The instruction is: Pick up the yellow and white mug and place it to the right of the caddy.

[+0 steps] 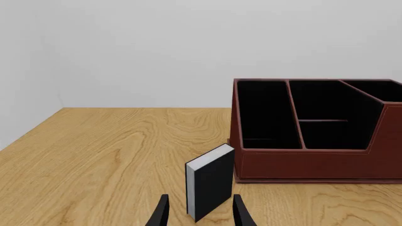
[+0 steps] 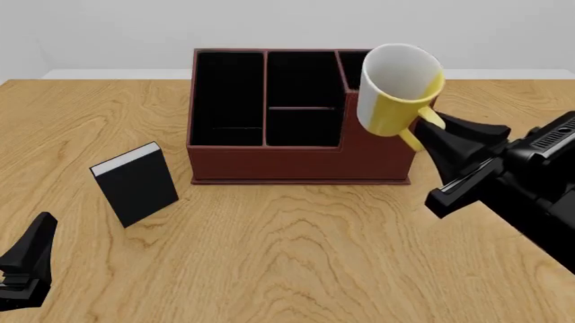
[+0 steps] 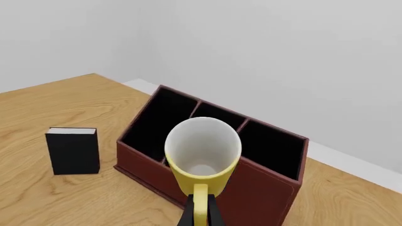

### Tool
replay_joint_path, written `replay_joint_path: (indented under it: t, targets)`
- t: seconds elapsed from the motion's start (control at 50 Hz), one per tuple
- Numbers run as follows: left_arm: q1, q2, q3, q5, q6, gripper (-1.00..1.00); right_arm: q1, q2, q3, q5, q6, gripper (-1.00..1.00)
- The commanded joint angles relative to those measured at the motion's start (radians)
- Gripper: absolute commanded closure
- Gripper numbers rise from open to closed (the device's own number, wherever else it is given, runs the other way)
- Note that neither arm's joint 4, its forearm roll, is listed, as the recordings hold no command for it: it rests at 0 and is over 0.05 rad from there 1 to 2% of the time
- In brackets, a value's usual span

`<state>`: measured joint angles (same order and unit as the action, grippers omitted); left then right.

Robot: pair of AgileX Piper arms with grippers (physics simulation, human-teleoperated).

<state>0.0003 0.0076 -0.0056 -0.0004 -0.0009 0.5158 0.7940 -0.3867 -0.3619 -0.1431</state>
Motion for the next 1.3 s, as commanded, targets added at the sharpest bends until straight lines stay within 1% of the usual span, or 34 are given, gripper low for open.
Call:
replay_joint_path:
  t: [0.02, 0.14, 0.34, 0.64, 0.82, 0.94, 1.04, 1.3]
  targets:
    - [0.000, 0.000, 0.000, 0.000, 0.000, -1.00, -0.040, -0.015, -0.008, 0.009, 0.012, 1.00]
    - [0.000, 0.000, 0.000, 0.000, 0.000, -1.00, -0.065, -0.017, -0.013, 0.013, 0.011, 1.00]
    - [0.000, 0.000, 0.000, 0.000, 0.000, -1.00, -0.110, -0.014, -0.023, 0.011, -0.008, 1.00]
    - [0.000, 0.000, 0.000, 0.000, 0.000, -1.00, -0.163, -0.015, -0.030, 0.014, -0.015, 1.00]
    - [0.000, 0.000, 0.000, 0.000, 0.000, -1.00, -0.207, -0.018, -0.033, 0.019, -0.014, 1.00]
    - [0.000, 0.000, 0.000, 0.000, 0.000, -1.00, -0.234, -0.022, -0.026, 0.019, -0.024, 1.00]
    - [0.000, 0.000, 0.000, 0.000, 0.000, -1.00, -0.264, -0.030, -0.028, 0.030, -0.018, 1.00]
    - [0.000, 0.000, 0.000, 0.000, 0.000, -1.00, -0.308, -0.043, -0.036, 0.048, -0.013, 1.00]
